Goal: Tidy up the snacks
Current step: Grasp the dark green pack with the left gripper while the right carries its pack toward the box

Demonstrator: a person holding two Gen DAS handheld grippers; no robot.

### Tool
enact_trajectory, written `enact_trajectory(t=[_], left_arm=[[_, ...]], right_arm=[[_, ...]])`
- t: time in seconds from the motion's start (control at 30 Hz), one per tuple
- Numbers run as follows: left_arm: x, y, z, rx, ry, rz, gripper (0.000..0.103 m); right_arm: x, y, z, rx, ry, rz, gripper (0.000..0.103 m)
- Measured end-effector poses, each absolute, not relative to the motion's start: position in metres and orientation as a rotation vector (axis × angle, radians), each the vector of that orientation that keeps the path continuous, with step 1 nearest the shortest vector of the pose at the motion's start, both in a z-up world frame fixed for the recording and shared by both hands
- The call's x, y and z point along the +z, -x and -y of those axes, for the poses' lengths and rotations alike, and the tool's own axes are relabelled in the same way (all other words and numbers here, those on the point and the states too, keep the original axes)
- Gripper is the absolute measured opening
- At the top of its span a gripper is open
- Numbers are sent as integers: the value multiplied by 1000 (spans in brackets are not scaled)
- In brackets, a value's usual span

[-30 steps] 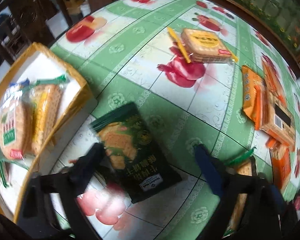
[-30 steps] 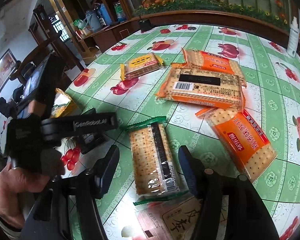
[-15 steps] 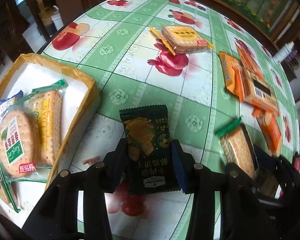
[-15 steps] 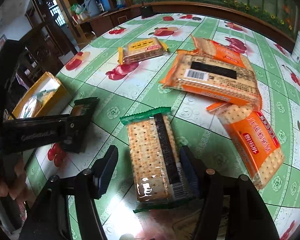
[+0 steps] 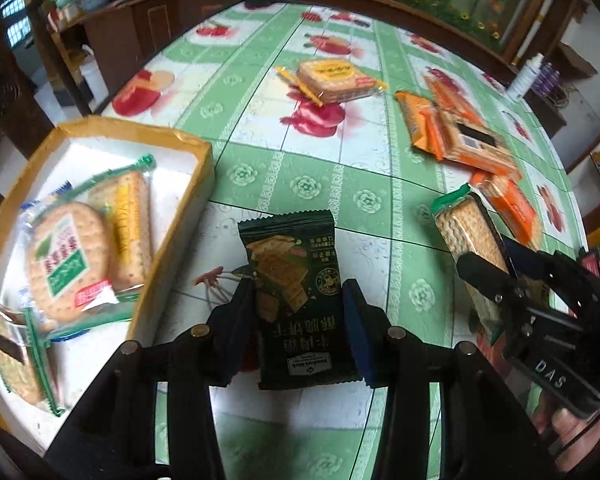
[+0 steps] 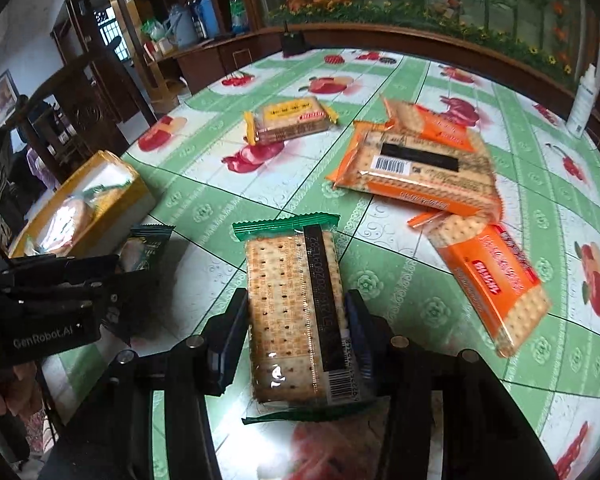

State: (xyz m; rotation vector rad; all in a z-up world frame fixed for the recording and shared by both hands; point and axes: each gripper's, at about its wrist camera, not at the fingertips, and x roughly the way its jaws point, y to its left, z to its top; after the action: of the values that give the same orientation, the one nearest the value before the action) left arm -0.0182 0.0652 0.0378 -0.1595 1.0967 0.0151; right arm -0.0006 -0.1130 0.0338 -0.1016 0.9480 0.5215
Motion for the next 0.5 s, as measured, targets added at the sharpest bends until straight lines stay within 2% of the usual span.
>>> enact_trajectory(t=[0.5], left_arm=[[72,59,-78,52,60,-916,46]], right_arm=[[56,26,94,540,38,-877,48]])
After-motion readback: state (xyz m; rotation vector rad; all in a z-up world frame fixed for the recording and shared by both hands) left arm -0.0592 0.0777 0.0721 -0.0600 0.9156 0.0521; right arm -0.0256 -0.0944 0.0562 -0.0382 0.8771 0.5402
